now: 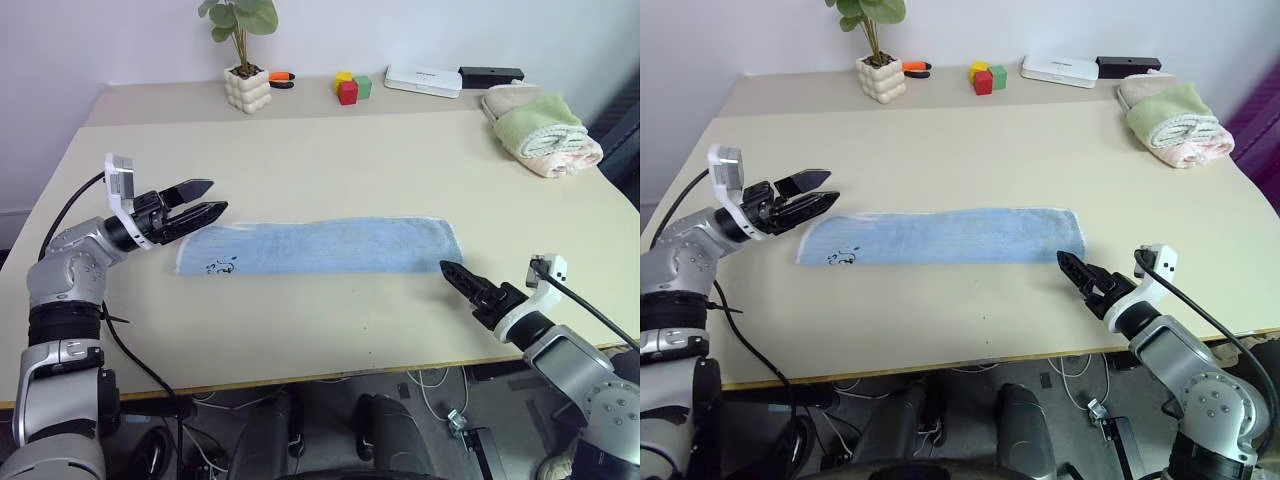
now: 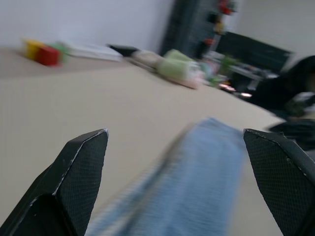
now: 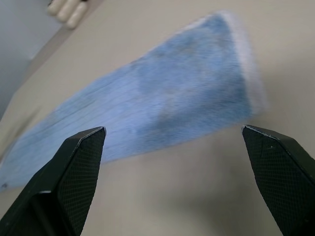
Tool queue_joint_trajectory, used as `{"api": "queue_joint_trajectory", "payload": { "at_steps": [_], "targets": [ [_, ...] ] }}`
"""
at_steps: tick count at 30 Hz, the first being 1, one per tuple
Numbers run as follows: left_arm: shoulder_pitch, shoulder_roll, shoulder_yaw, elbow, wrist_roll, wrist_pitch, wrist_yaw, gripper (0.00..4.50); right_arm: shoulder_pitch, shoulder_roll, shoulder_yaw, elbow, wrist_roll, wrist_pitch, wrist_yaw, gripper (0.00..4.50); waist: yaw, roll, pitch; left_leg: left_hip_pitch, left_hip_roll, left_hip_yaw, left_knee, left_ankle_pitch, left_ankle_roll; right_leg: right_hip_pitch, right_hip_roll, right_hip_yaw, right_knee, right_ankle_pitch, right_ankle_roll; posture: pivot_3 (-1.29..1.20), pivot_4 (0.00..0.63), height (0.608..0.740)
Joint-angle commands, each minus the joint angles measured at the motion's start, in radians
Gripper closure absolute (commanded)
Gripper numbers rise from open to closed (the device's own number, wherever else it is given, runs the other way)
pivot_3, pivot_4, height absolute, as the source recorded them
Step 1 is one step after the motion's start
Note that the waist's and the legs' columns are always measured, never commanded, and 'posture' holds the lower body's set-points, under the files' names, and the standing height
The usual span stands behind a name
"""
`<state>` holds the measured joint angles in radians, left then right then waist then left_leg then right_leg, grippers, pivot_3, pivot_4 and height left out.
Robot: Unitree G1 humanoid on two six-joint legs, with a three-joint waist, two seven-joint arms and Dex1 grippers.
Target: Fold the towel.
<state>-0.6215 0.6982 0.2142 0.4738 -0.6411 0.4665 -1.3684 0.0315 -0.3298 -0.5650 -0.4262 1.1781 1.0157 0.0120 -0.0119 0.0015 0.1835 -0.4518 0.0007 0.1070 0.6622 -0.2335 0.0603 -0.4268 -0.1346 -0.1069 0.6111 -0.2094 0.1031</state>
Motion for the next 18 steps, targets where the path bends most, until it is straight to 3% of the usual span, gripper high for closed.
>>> {"api": "queue_joint_trajectory", "payload": {
  "at_steps": [1,17,18],
  "targets": [
    [0.006,0.027,-0.006,-0.057,-0.011,0.036,-0.050,0.03,-0.016,0.022,-0.015,0.009,0.055,-0.030,-0.086,0.00,0.001,0.000,0.000,0.000,0.000,0.000,0.000,0.000,0.000,-0.001,0.000,0.000,0.000,0.000,0.000,0.00,0.150,0.740],
    [0.070,0.003,0.034,-0.162,-0.017,0.042,0.006,0.03,-0.171,0.102,0.083,0.175,-0.031,-0.155,-0.251,0.00,-0.002,0.000,0.000,-0.001,0.004,0.001,-0.005,0.001,-0.001,-0.002,0.002,0.001,-0.012,0.003,-0.005,0.00,0.150,0.740],
    [0.074,0.002,0.036,-0.167,-0.018,0.040,0.013,0.00,-0.181,0.112,0.075,0.193,-0.033,-0.171,-0.260,0.25,-0.002,0.000,0.000,-0.001,0.004,0.001,-0.006,0.001,-0.002,-0.002,0.002,0.001,-0.013,0.003,-0.005,0.00,0.150,0.740]
  ]
}}
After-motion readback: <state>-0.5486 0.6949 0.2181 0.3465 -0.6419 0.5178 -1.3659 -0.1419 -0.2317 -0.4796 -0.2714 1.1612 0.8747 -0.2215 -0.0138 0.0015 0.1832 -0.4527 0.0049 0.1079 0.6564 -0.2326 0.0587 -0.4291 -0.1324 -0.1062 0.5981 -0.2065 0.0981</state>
